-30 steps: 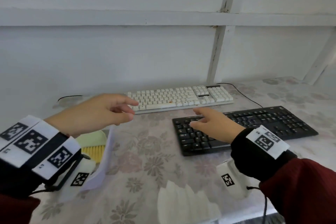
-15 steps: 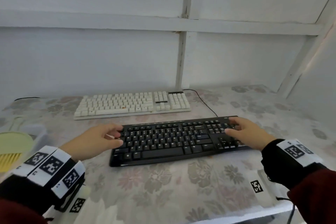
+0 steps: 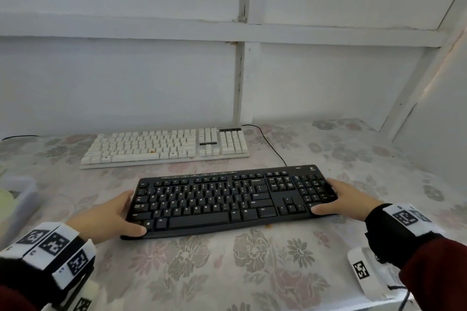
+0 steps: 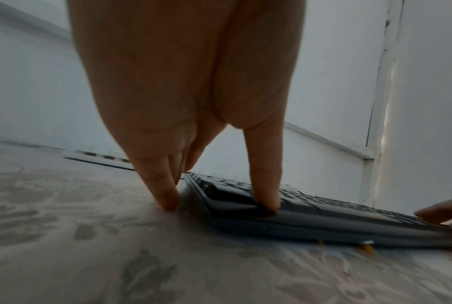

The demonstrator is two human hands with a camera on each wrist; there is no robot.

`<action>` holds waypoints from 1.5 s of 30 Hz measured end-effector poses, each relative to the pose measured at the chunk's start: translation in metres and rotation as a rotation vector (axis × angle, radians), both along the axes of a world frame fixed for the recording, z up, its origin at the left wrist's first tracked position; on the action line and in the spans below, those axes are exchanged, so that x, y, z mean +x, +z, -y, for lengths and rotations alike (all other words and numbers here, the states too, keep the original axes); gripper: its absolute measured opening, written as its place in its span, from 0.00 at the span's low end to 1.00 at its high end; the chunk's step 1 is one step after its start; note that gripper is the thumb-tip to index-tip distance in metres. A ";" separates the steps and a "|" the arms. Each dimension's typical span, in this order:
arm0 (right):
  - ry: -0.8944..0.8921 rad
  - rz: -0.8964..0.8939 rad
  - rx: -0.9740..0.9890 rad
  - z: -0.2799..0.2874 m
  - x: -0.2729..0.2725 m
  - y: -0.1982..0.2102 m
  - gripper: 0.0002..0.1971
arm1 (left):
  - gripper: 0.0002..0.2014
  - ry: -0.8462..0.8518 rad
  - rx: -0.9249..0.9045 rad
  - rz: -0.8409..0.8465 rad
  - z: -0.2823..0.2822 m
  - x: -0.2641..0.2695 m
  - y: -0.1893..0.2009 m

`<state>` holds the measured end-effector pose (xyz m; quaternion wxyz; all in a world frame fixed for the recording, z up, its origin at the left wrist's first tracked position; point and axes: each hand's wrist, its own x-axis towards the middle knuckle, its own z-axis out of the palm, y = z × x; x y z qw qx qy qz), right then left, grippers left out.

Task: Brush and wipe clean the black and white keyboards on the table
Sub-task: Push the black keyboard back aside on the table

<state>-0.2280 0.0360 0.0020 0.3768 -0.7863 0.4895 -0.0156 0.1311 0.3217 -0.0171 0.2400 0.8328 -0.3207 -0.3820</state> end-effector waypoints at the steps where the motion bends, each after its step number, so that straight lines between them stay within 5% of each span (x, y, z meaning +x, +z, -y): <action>1: 0.006 -0.003 0.010 0.002 0.000 -0.002 0.29 | 0.62 -0.014 -0.025 -0.031 0.001 0.002 -0.002; 5: 0.015 0.006 0.015 0.003 0.000 -0.004 0.29 | 0.62 -0.001 -0.105 -0.159 0.008 0.003 -0.002; 11: 0.012 0.011 0.026 0.012 0.002 -0.008 0.27 | 0.34 0.003 -0.186 -0.201 0.013 -0.010 0.009; 16: 0.006 -0.050 0.019 0.027 -0.006 -0.006 0.26 | 0.54 0.067 -0.245 -0.260 0.020 -0.020 0.012; 21: -0.047 -0.044 0.032 0.058 -0.032 -0.004 0.27 | 0.52 0.013 -0.237 -0.214 0.051 -0.037 0.013; 27: -0.116 0.030 0.031 0.117 -0.082 0.003 0.25 | 0.61 -0.022 -0.189 -0.086 0.113 -0.069 0.001; 36: -0.172 0.049 -0.027 0.238 -0.144 0.024 0.25 | 0.50 -0.070 -0.213 0.005 0.245 -0.126 0.004; 41: -0.158 0.035 -0.034 0.295 -0.145 0.020 0.25 | 0.58 -0.069 -0.200 0.049 0.307 -0.126 0.006; 45: -0.138 0.050 -0.024 0.325 -0.129 0.013 0.24 | 0.49 -0.067 -0.118 0.066 0.335 -0.115 0.002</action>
